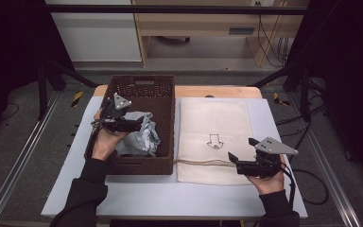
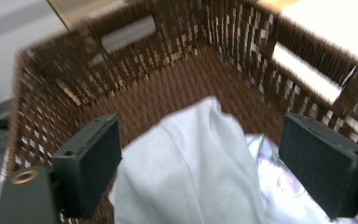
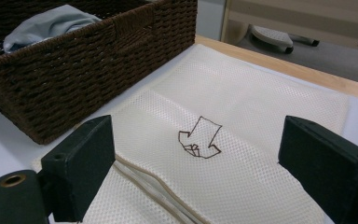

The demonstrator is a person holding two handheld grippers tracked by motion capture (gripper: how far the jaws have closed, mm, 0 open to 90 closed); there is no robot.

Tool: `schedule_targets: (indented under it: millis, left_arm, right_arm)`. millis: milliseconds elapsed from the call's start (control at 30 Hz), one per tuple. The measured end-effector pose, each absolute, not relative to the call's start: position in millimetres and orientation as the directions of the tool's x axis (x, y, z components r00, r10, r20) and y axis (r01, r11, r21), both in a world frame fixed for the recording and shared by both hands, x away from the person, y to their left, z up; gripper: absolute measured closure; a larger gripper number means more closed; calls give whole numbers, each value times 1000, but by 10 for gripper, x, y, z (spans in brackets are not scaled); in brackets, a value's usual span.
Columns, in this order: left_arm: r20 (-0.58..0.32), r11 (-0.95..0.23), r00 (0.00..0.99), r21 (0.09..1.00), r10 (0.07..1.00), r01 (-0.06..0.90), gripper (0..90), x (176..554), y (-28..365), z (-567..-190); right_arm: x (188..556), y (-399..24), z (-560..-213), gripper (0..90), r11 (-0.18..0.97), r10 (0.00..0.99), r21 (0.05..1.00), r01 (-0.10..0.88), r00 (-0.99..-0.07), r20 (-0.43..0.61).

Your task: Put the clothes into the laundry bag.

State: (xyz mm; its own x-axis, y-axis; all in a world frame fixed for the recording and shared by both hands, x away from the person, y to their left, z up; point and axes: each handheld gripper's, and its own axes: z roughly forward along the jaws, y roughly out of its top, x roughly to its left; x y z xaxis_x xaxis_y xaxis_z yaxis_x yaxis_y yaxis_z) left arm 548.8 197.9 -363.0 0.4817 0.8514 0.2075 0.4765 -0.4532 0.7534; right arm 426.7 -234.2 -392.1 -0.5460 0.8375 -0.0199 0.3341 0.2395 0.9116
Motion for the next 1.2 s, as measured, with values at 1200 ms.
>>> schedule_targets:
  millis: [1200]
  left_arm:
    - [91, -467, 486, 474, 869, 746, 202, 5763, 1912, -4266]
  right_arm:
    - [4313, -2354, -4034, 96, 265, 854, 888, 376, -519, -35]
